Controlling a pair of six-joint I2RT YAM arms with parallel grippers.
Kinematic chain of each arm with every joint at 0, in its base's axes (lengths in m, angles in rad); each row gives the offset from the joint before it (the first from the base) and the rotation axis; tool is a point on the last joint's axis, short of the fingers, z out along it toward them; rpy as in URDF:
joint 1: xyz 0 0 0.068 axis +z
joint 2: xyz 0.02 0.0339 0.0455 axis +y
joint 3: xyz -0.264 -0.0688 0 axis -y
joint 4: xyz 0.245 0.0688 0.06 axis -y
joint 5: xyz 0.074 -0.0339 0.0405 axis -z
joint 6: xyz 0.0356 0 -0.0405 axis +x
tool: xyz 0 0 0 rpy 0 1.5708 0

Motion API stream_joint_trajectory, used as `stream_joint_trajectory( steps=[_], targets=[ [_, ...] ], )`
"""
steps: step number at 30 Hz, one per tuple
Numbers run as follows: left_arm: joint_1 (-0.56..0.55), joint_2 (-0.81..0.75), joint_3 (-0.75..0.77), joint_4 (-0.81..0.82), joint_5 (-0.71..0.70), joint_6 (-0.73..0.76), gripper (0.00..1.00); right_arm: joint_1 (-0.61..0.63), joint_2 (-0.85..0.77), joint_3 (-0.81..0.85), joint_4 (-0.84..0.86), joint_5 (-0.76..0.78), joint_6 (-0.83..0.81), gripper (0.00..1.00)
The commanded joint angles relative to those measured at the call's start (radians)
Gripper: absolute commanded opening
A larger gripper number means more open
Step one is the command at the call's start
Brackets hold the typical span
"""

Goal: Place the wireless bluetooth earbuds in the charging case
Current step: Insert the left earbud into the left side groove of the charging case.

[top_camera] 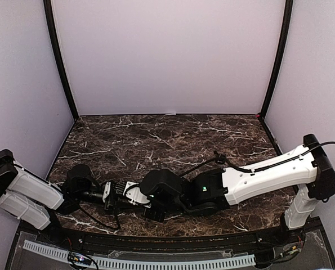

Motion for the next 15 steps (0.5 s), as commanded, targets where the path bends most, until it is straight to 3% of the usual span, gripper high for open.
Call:
stream_joint_trajectory(
  steps=[1, 6, 15],
  targets=[
    [-0.004, -0.004, 0.021, 0.016, 0.014, 0.002, 0.00, 0.013, 0.007, 0.025, 0.016, 0.033, -0.010, 0.12],
    [-0.004, -0.001, 0.022, 0.018, 0.016, 0.001, 0.00, 0.016, -0.049, -0.033, 0.093, 0.018, -0.023, 0.24],
    [-0.004, -0.002, 0.010, 0.058, 0.001, -0.026, 0.00, 0.015, -0.190, -0.147, 0.188, -0.012, 0.001, 0.25]
  ],
)
